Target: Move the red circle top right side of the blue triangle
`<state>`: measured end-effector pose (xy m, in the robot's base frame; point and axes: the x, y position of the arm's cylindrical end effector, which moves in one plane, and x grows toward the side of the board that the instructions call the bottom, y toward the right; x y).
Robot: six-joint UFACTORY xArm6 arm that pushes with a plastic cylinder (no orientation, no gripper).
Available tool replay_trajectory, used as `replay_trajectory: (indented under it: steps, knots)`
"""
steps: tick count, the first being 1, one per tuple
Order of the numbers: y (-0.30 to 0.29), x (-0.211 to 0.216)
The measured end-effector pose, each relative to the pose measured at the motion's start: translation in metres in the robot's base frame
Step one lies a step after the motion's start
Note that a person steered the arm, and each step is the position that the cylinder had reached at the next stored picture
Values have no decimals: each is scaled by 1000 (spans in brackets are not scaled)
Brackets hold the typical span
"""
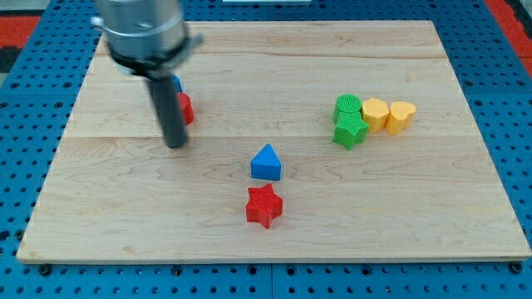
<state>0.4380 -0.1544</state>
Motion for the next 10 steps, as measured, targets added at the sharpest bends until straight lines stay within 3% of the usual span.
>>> replay_trajectory:
  steps: [1, 2, 4, 6, 7, 9, 10]
  knots:
    - [-29, -37]
    - [39, -51]
    - [104, -31]
    - [66, -2]
    - [98, 16]
    - [138, -4]
    - [43, -13]
